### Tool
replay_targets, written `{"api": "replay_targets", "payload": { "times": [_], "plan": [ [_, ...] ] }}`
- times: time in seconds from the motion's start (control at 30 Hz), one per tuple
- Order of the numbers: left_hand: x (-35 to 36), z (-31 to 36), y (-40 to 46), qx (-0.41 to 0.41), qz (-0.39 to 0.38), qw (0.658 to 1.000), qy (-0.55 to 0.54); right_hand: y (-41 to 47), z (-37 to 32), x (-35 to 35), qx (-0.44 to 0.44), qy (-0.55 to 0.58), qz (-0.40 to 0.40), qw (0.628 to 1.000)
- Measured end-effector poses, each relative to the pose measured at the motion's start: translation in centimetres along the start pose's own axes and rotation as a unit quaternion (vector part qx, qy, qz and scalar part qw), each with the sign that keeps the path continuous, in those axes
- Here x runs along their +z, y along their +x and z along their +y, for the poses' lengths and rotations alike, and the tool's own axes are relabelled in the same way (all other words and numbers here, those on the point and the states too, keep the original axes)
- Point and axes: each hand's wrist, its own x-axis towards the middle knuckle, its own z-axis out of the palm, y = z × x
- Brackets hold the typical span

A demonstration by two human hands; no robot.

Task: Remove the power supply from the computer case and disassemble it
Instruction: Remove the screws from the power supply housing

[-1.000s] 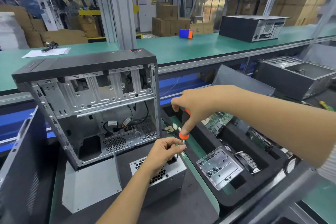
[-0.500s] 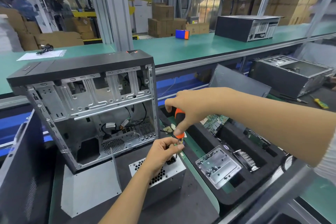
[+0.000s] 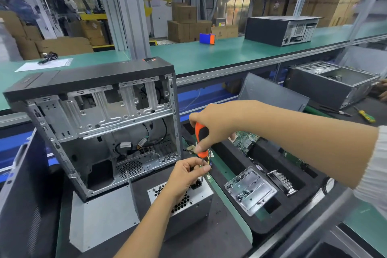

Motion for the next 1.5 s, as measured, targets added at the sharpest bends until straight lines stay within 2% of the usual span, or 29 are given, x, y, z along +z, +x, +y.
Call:
{"api": "replay_targets", "payload": {
  "times": [0.07, 0.17, 0.2, 0.3, 0.37, 0.53, 0.63, 0.67, 0.77, 0.83, 1.03, 1.1, 1.2, 1.3, 1.4, 1.5],
  "plan": [
    [0.0, 0.1, 0.0, 0.0, -0.001, 1.0, 0.002, 0.2, -0.4, 0.3, 0.034, -0.018, 0.035, 0.999],
    [-0.1, 0.0, 0.0, -0.002, -0.004, 1.0, -0.001, 0.8, -0.7, 0.7, 0.016, -0.084, 0.092, 0.992],
    [-0.1, 0.0, 0.0, -0.004, -0.004, 1.0, -0.002, 0.9, -0.6, 0.6, -0.005, -0.087, 0.084, 0.993],
    [-0.1, -0.2, 0.1, -0.007, -0.004, 1.0, -0.003, 0.6, -0.1, -0.1, -0.055, -0.027, -0.007, 0.998],
    [-0.1, -0.2, 0.1, -0.005, -0.007, 1.0, -0.003, 0.3, -0.1, -0.4, -0.068, -0.004, -0.021, 0.997],
    [-0.1, -0.1, 0.0, -0.002, -0.005, 1.0, -0.003, 0.3, -0.9, 0.4, 0.017, 0.004, 0.051, 0.999],
    [-0.1, -0.1, 0.0, -0.003, -0.005, 1.0, -0.004, 0.8, -1.0, 0.8, 0.011, -0.036, 0.089, 0.995],
    [-0.1, -0.1, 0.0, -0.004, -0.005, 1.0, -0.003, 0.9, -0.9, 0.7, -0.005, -0.051, 0.078, 0.996],
    [0.1, 0.0, -0.1, -0.003, -0.007, 1.0, -0.002, 0.7, -0.4, 0.1, -0.045, -0.022, -0.022, 0.998],
    [0.1, 0.0, -0.1, -0.003, -0.008, 1.0, 0.0, 0.3, -0.5, -0.2, -0.048, 0.0, -0.044, 0.998],
    [0.2, 0.1, -0.1, 0.001, -0.009, 1.0, 0.0, 0.5, -1.3, 1.1, 0.043, -0.067, 0.088, 0.993],
    [0.1, 0.1, 0.0, 0.0, -0.01, 1.0, 0.002, 0.8, -1.4, 1.2, 0.044, -0.095, 0.098, 0.99],
    [0.1, -0.1, 0.0, -0.001, -0.007, 1.0, 0.006, 0.8, -1.0, 0.7, -0.012, -0.102, 0.045, 0.994],
    [0.1, -0.1, 0.1, -0.004, -0.005, 1.0, 0.009, 0.5, -0.6, 0.2, -0.053, -0.012, -0.024, 0.998],
    [0.0, -0.2, 0.1, -0.006, -0.001, 1.0, 0.01, 0.5, -0.7, 0.7, -0.022, 0.004, 0.039, 0.999],
    [0.0, -0.1, 0.0, -0.006, -0.001, 1.0, 0.004, 1.0, -0.8, 1.1, 0.032, -0.042, 0.133, 0.99]
  ]
}}
